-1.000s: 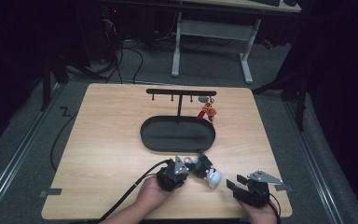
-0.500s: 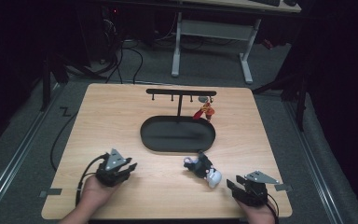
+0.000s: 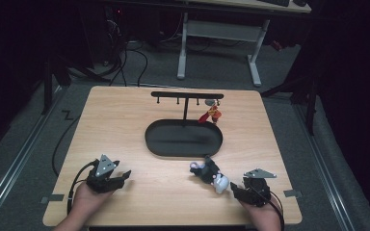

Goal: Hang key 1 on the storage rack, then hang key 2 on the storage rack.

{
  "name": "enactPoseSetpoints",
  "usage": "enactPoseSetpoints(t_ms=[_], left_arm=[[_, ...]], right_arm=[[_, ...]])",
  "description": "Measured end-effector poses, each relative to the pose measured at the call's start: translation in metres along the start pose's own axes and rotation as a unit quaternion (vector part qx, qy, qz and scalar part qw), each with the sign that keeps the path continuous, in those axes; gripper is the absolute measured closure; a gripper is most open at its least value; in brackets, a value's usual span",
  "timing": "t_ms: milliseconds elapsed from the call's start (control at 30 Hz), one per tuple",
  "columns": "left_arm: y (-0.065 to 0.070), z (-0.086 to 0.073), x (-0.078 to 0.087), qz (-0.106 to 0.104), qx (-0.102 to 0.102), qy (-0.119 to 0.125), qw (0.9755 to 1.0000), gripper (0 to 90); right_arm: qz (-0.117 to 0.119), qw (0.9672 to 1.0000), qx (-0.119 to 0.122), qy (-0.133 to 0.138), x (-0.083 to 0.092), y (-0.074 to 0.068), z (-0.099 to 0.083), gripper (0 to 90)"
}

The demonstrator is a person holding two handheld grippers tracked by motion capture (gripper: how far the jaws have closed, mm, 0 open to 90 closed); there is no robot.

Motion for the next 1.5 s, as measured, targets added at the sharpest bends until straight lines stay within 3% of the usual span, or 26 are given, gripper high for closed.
enactPoseSetpoints(t_ms=[167, 333, 467, 600, 767, 933, 1067, 1167, 1200, 1267, 1300, 1333, 1500], left_arm=[[-0.001, 0.004, 0.003, -0.001, 0.002, 0.011, 0.9999, 40.1], [-0.001, 0.006, 0.002, 0.002, -0.014, 0.006, 0.9999, 39.3], [0.000, 0.008, 0.002, -0.004, -0.006, 0.014, 0.9999, 37.5], [0.000, 0.005, 0.001, -0.003, -0.017, 0.005, 0.9998, 36.4], [0.002, 0.007, 0.004, 0.001, -0.022, 0.009, 0.9997, 32.5], [0.009, 0.006, 0.005, -0.011, -0.025, 0.003, 0.9996, 28.1], [0.010, 0.011, 0.005, -0.013, -0.027, 0.015, 0.9994, 28.2], [0.009, 0.010, 0.004, -0.015, -0.026, 0.011, 0.9995, 28.2], [0.010, 0.008, 0.001, -0.017, -0.028, 0.006, 0.9995, 28.0], [0.011, 0.006, 0.000, -0.018, -0.028, 0.002, 0.9994, 27.8], [0.011, 0.006, 0.000, -0.020, -0.028, 0.000, 0.9994, 27.8], [0.012, 0.007, 0.000, -0.020, -0.029, 0.002, 0.9994, 27.8], [0.013, 0.006, 0.001, -0.020, -0.038, -0.002, 0.9991, 26.5]], right_arm=[[-0.009, 0.9995, 0.010, -0.029, 0.004, 0.001, 0.007, 46.0], [-0.006, 0.9965, 0.026, -0.079, 0.008, -0.001, 0.013, 44.7], [0.011, 0.9946, 0.016, -0.102, 0.009, -0.001, 0.014, 42.6], [0.018, 0.9926, 0.013, -0.119, 0.008, 0.000, 0.013, 42.4], [0.025, 0.9886, 0.024, -0.147, 0.005, 0.001, 0.013, 39.0], [0.034, 0.9817, 0.042, -0.183, 0.008, -0.004, 0.019, 26.8], [0.043, 0.9793, 0.067, -0.186, 0.012, -0.013, 0.025, 23.9], [0.054, 0.9782, 0.068, -0.189, 0.012, -0.018, 0.026, 22.8], [0.061, 0.9754, 0.073, -0.199, 0.012, -0.021, 0.025, 22.0], [0.061, 0.9741, 0.069, -0.206, 0.012, -0.023, 0.024, 21.3], [0.071, 0.9711, 0.084, -0.212, 0.011, -0.026, 0.023, 18.9], [0.070, 0.9698, 0.083, -0.218, 0.011, -0.028, 0.023, 17.8], [0.078, 0.9690, 0.090, -0.216, 0.006, -0.033, 0.024, 19.1]])
Point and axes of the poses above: each handheld gripper's, and its own axes: x roughly backward along the jaws, z roughly out of its top, y roughly to its right, the point moved 8 cm from there along -x, roughly forward along the jaws, and after that the axes turned 8 degrees about y, right-handed, at the moved point
